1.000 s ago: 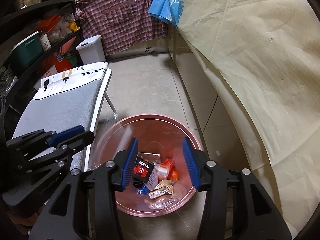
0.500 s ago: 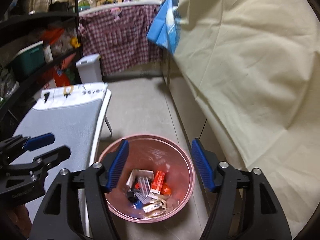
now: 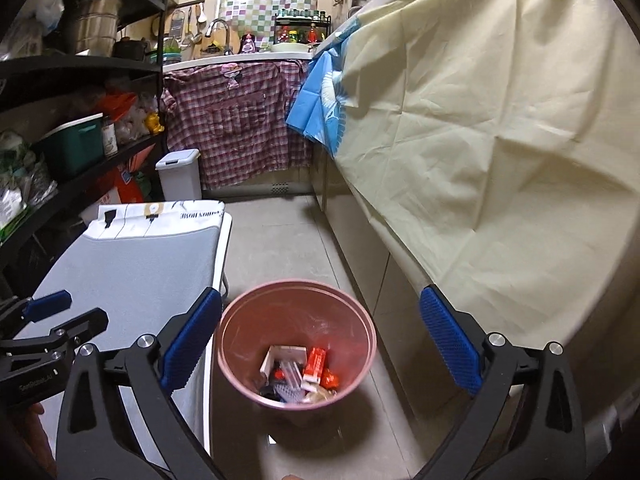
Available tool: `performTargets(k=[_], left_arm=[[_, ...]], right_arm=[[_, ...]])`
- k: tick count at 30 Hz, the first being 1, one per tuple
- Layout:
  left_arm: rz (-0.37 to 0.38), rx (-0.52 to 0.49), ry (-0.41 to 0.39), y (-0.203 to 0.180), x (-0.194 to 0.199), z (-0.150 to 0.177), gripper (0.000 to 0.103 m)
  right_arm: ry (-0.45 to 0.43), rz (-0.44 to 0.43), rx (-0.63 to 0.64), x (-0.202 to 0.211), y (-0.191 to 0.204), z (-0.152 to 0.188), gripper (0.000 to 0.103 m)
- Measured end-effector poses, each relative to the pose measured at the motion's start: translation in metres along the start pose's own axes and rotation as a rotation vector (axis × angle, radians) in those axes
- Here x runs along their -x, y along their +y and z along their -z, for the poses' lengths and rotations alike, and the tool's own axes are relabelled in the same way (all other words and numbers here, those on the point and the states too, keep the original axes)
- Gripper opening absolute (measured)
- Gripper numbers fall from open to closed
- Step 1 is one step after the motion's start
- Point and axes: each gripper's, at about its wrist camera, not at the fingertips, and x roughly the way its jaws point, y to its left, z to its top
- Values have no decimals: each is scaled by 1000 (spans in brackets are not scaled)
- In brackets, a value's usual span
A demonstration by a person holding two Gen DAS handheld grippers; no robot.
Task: Collect trash
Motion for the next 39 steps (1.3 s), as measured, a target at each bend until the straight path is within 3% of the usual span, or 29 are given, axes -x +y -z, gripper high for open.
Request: performTargets(k=[8,12,39], left_arm=[[-50,19,-23,-3,35,23,76],[-29,53,-1,-3,38,30,78],[-28,56,55,-4,19,41,78]], right_arm=[[0,5,-28,44,-8,28,98],[3,0,-26,51,-8,35,98],[41,27,-16,29,5,37,98]])
